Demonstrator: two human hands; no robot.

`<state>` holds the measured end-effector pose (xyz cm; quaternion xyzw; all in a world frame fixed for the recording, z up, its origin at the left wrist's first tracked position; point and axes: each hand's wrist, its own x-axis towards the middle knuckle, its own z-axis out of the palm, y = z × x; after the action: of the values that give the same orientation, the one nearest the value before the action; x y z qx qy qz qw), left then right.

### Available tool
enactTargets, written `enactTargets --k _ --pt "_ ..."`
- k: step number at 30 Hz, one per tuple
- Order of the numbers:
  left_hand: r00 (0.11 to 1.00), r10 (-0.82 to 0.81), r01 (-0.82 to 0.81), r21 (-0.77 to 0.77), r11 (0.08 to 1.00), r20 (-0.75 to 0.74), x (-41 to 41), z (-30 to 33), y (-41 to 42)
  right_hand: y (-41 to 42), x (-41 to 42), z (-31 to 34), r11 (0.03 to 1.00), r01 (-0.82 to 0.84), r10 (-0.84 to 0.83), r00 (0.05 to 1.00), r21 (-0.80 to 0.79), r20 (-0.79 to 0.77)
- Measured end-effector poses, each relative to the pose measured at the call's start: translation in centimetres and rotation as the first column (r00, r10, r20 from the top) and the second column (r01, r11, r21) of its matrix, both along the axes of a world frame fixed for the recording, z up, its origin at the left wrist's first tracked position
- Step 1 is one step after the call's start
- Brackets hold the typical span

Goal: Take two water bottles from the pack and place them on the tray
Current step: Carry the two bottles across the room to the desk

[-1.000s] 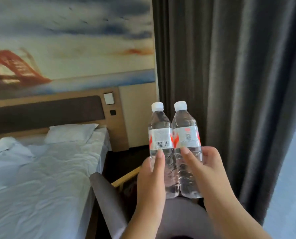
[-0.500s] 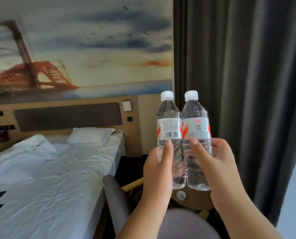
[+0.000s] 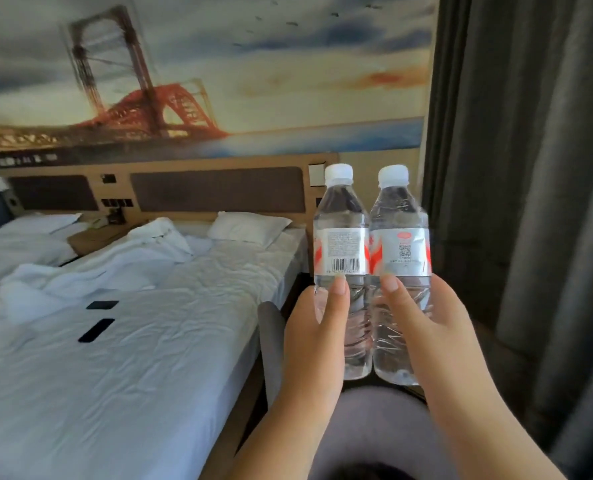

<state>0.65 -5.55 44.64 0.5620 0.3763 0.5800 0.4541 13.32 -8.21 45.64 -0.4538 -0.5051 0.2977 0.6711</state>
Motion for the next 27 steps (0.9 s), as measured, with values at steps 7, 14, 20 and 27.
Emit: enactTargets --k 7,14,20,27 --pt "0.942 0.330 -0.325 -0.078 0.943 0.061 -9.4 -2.3 -3.8 1.1 -9.2 -2.1 0.938 -0.342 0.342 0.940 -0.047 -0.015" --pt "0.777 0.628 -0.619 -0.129 0.775 0.038 -24.9 -2.0 -10.7 -2.1 -26.2 -1.6 0.808 -0.582 0.587 0.809 -0.087 0.036" --pt "0.548 0.826 -0.818 -0.117 0.563 0.133 -41.3 -2.5 -20.6 -9.4 -44.9 -1.9 0.669 -0.740 0.744 0.665 -0.075 0.073" --pt "0.238 0.967 -0.968 -0.053 0.243 0.096 -59.6 -3.4 -33.4 -20.2 -65.8 -1.5 0.400 -0.911 0.916 0.393 -0.097 0.078"
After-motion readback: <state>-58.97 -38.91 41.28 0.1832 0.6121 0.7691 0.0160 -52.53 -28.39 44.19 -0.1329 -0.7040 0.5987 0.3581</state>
